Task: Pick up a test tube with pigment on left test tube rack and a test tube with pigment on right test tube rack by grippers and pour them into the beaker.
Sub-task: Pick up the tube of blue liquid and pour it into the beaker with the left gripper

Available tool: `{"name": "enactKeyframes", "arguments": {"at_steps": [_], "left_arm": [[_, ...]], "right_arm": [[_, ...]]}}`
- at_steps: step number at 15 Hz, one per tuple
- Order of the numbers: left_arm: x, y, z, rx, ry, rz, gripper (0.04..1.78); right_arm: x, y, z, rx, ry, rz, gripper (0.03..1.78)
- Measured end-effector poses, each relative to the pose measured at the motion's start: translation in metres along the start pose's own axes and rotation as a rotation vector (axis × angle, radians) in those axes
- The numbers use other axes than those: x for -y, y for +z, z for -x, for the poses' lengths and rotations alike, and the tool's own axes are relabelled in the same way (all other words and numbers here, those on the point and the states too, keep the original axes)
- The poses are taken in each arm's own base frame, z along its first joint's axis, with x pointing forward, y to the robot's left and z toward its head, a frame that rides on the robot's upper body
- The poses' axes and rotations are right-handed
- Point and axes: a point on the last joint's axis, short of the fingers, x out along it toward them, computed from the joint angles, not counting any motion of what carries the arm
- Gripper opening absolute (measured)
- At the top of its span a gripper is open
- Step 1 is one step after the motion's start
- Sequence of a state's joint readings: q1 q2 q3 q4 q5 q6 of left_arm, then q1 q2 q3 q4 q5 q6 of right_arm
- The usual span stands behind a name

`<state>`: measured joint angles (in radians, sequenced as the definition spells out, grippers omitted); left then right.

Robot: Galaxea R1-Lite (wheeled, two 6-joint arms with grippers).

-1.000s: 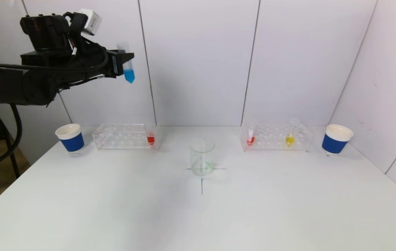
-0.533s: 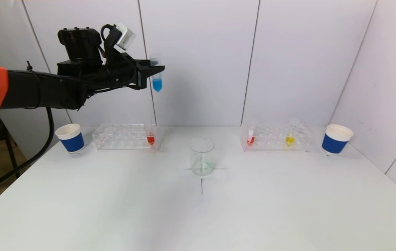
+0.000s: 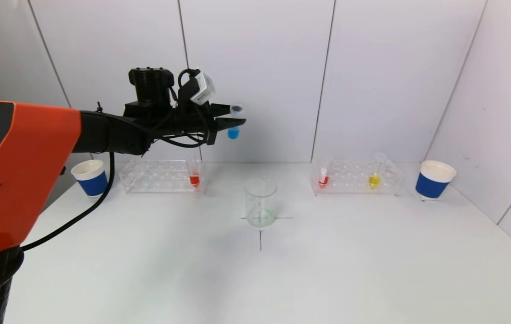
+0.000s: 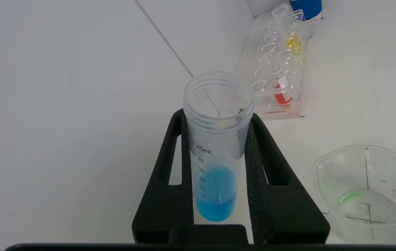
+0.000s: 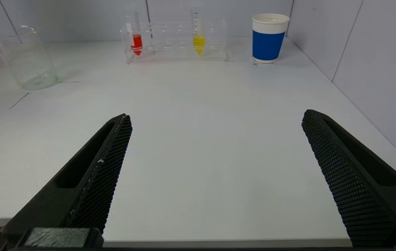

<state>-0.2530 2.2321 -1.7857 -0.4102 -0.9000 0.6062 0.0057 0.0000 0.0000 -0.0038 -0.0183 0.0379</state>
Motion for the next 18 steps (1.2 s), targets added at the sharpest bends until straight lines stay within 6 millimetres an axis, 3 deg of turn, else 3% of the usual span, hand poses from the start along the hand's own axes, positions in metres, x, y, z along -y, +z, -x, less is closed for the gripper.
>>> {"name": "enactKeyframes", "arguments": {"at_steps": [10,18], "left_arm": [[0.016,-0.038,-0.035,0.088,-0.138,-0.258,0.45],[0.028,-0.053,-0.044,0.094,-0.161,-0.393,0.45]], "right_arm": [[0.0,0.0,0.0,0.0,0.0,0.0,1.77],[0.0,0.0,0.0,0.0,0.0,0.0,1.77]]}}
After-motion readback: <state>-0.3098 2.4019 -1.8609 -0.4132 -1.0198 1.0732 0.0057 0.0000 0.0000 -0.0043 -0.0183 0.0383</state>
